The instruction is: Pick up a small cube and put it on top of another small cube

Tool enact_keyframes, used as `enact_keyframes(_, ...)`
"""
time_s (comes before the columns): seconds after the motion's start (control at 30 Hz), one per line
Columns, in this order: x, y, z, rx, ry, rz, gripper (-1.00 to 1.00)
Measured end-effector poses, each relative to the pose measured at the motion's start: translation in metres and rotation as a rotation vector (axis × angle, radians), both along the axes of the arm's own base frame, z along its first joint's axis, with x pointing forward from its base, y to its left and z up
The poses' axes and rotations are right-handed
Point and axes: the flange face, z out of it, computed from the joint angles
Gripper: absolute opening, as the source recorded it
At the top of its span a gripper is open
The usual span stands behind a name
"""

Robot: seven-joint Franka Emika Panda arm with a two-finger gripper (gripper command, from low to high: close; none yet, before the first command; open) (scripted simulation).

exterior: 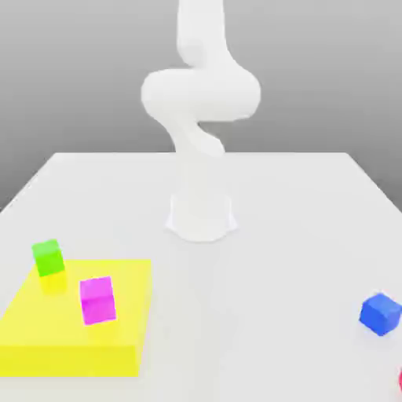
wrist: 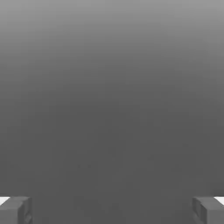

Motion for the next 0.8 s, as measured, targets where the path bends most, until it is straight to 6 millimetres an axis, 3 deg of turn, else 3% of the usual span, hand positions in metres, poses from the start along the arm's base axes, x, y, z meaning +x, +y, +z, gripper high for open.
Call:
enact_keyframes(0.2, 0.056, 0.078, -0.105, 0.007, 0.177, 0.137, 0.0)
enact_keyframes(0.4, 0.067, 0.162, -0.218, -0.026, 0.348, 0.26, 0.0)
enact_keyframes(0.53, 0.053, 0.214, -0.296, -0.069, 0.457, 0.335, 0.0)
enact_keyframes(0.67, 0.014, 0.267, -0.374, -0.136, 0.559, 0.431, 0.0)
enact_keyframes(0.8, -0.024, 0.289, -0.449, -0.206, 0.656, 0.474, 0.0)
